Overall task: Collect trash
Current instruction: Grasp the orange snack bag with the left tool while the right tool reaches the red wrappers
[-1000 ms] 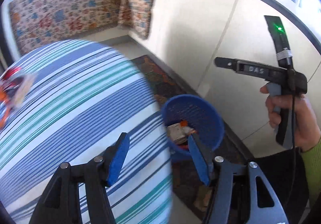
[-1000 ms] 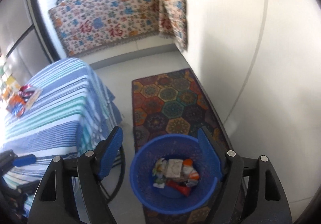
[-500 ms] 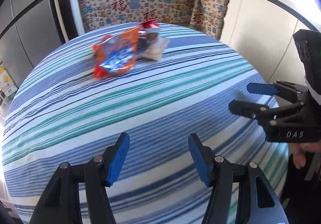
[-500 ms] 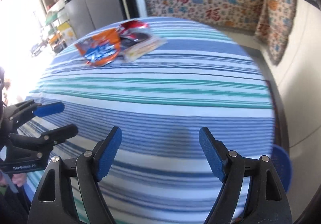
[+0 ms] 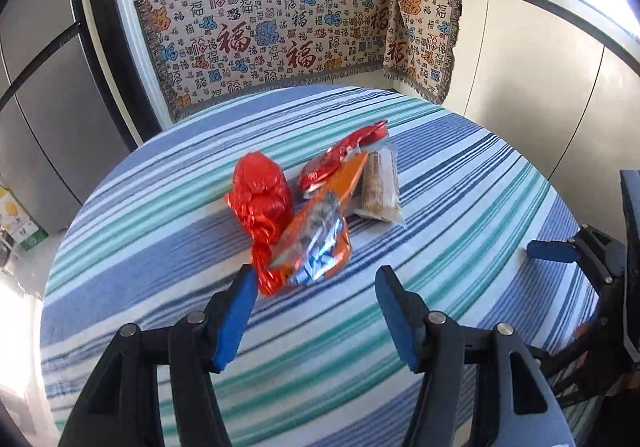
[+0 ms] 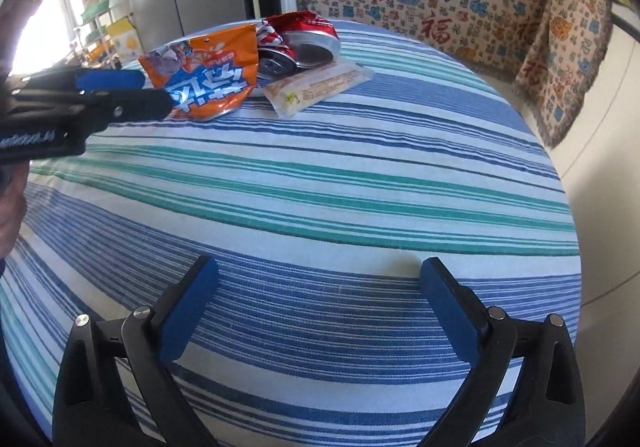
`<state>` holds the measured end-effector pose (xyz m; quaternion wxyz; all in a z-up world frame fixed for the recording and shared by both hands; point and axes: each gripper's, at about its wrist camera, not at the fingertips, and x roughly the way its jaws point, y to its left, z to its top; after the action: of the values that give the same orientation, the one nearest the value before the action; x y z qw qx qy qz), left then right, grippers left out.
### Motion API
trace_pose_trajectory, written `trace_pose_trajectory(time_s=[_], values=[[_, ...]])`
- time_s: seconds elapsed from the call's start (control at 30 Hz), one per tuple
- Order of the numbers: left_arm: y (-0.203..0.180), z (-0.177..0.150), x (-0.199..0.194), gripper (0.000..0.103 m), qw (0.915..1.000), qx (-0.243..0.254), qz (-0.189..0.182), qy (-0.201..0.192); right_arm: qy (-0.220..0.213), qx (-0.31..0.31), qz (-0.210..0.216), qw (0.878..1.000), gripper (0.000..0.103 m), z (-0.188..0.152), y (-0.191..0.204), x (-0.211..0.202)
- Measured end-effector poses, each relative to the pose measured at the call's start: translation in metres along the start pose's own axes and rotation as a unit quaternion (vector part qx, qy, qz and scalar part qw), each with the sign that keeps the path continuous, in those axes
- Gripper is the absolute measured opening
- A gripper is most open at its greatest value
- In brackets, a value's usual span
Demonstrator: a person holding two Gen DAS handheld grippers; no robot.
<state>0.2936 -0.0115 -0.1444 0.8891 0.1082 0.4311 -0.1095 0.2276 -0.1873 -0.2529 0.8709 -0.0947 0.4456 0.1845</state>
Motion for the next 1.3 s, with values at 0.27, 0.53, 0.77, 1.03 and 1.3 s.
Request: trace_pose_trajectory(time_s=[0.27, 0.53, 0.77, 1.03, 1.3], values=[[-0.017, 0.013, 0.015, 0.023, 0.9969, 0.078, 0.011, -0.001, 0.000, 0.002, 0.000, 1.000, 0.102, 0.001, -0.002, -0.001], [-0.008, -0.008, -0.031, 0.016, 0.9994, 0.019, 0.017, -0.023, 0.000, 0.002, 0.000, 1.000, 0.102, 0.001, -0.004, 0.001], [0.012, -0.062, -0.089, 0.016, 0.9961, -0.064, 0.058, -0.017, 0.000, 0.002, 0.000, 1.000, 0.102, 0.001, -0.004, 0.001], [0.017, -0.096, -0.079, 0.028, 0.9908, -0.110, 0.077, -0.011, 0.000, 0.002, -0.001, 1.000, 0.102, 0.001, -0.004, 0.001], [0.016, -0.100, -0.059, 0.062, 0.9910, -0.105, 0.083, 0.003, 0.000, 0.001, -0.001, 1.000, 0.102, 0.001, -0.004, 0.001]])
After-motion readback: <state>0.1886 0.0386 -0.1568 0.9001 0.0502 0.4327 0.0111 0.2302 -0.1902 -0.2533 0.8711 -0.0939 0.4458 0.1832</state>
